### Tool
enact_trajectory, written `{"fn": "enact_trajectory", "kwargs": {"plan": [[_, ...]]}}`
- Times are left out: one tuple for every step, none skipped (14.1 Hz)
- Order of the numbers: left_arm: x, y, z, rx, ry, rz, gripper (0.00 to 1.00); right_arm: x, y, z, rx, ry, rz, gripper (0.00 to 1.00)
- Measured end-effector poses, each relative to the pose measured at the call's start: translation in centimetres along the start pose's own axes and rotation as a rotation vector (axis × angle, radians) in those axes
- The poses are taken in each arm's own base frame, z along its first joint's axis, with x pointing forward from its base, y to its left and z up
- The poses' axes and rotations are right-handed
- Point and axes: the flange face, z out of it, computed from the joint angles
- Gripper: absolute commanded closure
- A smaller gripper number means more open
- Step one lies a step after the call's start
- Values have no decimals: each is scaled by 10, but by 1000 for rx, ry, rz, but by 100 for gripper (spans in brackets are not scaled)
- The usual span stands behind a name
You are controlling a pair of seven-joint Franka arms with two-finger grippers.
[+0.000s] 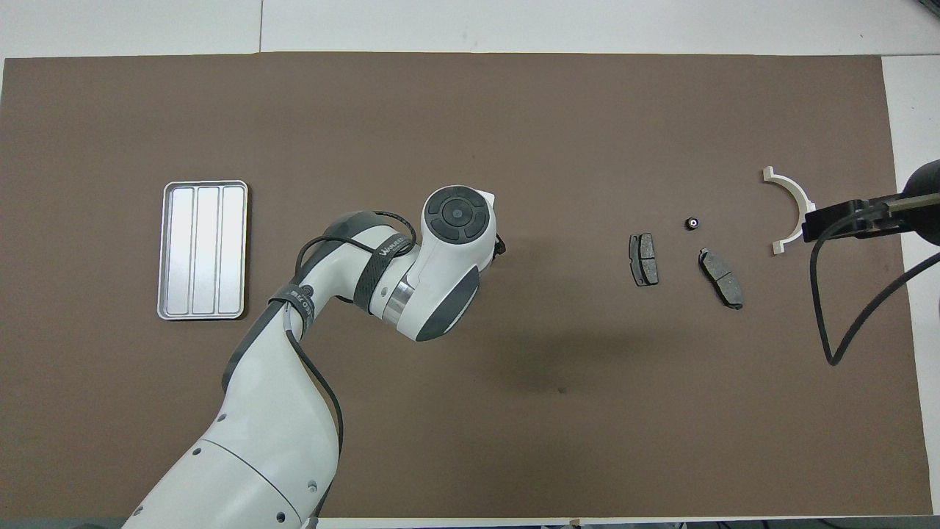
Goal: Pick bearing gear from pile to tray
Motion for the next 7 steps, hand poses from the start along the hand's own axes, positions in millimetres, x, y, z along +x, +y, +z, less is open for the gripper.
{"fn": "enact_trajectory", "kwargs": {"plan": [[-1, 0, 0, 0, -1, 2, 1, 0, 0, 0, 0, -1, 0, 0], [-3, 0, 0, 1, -2, 4, 3, -1, 0, 1, 1, -4, 0, 0], [-5, 0, 0, 2, -2, 6, 6, -1, 0, 2, 1, -11, 0, 0], [-6, -1, 0, 4, -3, 8, 9, -2, 1, 3, 1, -20, 1, 0], [-9, -1, 1, 5, -4, 11, 13, -3, 2, 4, 2, -24, 5, 0], [-11, -1, 0, 5, -3, 13, 18, -3, 4, 4, 4, -25, 14, 0], [-13, -2, -2, 5, -3, 15, 27, -3, 5, 4, 9, -25, 32, 0]]}}
